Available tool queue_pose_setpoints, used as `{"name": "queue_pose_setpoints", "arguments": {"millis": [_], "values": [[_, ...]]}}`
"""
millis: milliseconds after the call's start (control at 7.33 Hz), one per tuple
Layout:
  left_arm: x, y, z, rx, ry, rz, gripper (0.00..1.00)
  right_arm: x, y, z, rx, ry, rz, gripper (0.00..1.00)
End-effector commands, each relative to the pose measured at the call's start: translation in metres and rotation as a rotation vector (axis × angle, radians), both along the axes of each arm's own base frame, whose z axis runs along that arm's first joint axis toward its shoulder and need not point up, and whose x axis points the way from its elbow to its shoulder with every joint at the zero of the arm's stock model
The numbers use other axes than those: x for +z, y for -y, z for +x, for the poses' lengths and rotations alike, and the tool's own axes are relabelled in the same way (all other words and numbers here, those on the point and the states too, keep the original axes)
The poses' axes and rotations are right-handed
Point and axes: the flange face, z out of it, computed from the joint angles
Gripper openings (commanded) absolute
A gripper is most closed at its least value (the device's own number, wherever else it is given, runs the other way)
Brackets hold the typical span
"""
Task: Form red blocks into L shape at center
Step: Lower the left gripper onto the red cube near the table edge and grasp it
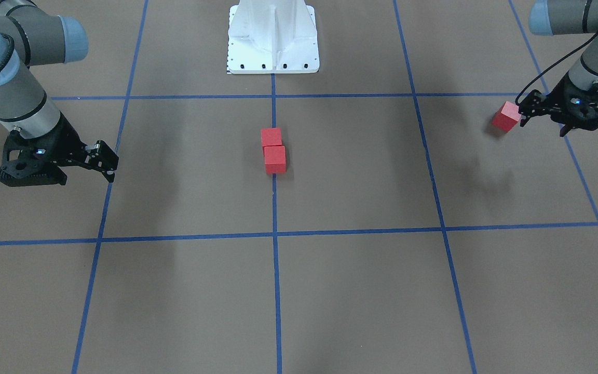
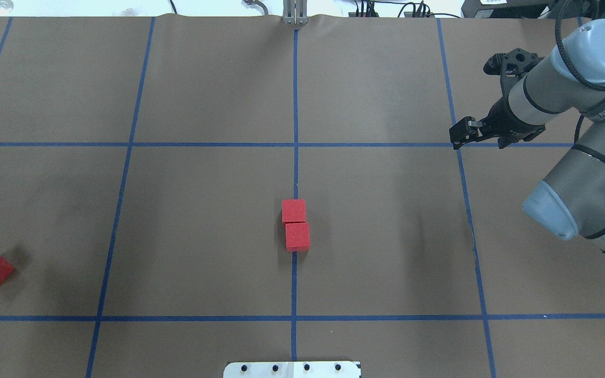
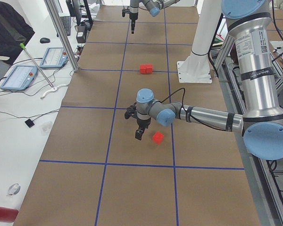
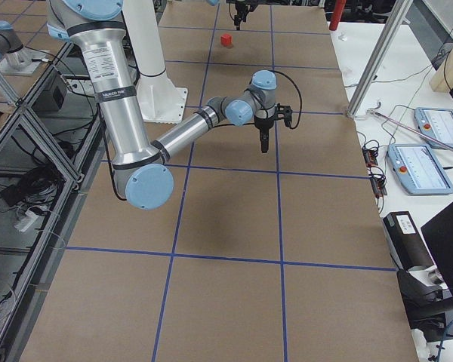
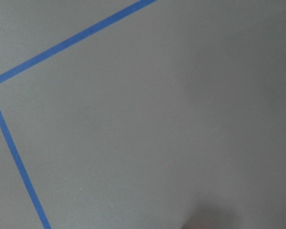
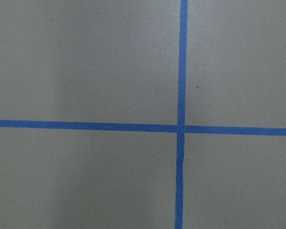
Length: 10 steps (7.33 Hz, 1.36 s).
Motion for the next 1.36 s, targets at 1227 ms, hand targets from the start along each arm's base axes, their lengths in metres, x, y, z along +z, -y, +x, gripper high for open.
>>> {"name": "queue_pose_setpoints", "arguments": {"millis": [1227], "values": [[0.03,-0.034,0.047,0.189,-0.038,-0.056,1.0,0.002,0.001,-0.002,-0.001,-0.003,-0.005,1.0]]}}
